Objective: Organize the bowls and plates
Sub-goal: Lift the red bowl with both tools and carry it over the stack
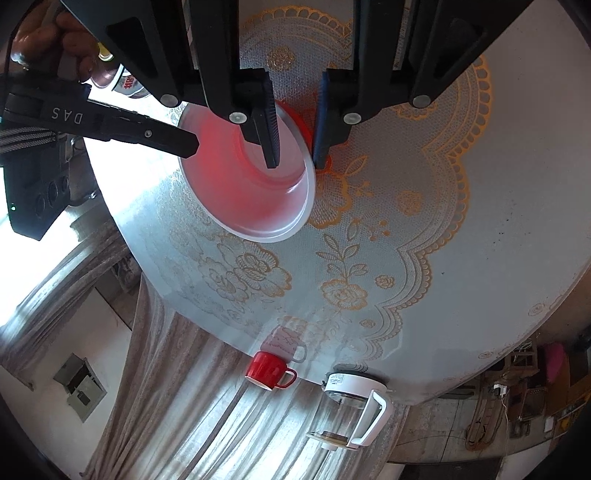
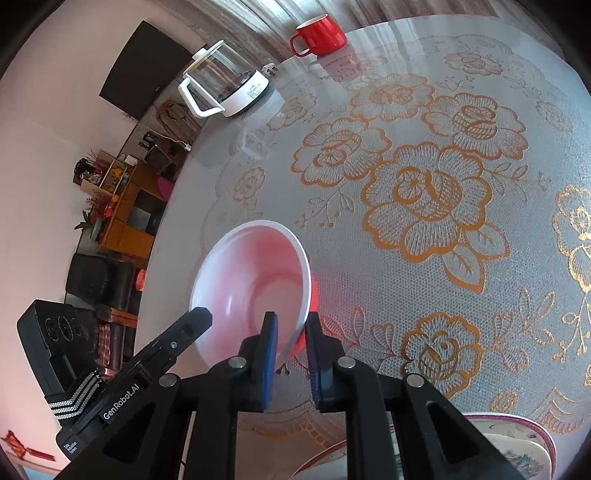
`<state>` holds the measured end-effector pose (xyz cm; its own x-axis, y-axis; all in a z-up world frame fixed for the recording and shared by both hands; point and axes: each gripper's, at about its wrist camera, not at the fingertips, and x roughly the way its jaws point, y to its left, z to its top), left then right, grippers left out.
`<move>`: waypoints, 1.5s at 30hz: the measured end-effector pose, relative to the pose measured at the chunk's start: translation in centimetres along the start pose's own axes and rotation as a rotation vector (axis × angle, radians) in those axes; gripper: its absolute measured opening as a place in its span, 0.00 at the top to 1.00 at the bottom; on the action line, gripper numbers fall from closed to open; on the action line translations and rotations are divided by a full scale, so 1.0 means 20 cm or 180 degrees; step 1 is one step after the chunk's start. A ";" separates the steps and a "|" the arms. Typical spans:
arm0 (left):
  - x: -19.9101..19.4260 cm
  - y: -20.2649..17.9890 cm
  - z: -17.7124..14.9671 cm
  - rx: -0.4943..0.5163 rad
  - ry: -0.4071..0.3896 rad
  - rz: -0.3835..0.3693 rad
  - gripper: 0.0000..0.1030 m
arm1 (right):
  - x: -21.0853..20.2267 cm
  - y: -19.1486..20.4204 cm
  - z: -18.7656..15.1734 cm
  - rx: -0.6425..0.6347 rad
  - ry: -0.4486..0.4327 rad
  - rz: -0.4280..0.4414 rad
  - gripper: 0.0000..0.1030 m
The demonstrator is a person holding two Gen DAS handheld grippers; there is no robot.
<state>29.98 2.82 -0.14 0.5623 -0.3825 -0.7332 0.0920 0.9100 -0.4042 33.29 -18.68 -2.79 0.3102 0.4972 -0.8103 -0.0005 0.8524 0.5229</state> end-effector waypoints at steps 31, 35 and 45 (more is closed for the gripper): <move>-0.22 0.10 -0.23 -0.0184 0.0005 0.0012 0.90 | 0.01 0.14 -0.12 -0.0196 0.0039 0.0108 0.84; -0.26 0.11 -0.26 -0.0203 -0.0028 0.0052 0.90 | 0.02 0.16 -0.14 -0.0271 0.0029 0.0068 0.84; -0.39 0.13 -0.32 -0.0242 -0.0149 0.0005 0.91 | -0.01 0.24 -0.21 -0.0383 0.0050 0.0118 0.84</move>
<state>20.51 7.19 0.93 0.6004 -0.3716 -0.7081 0.0294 0.8951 -0.4448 29.29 -14.02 -1.28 0.2929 0.5305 -0.7955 -0.1261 0.8461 0.5178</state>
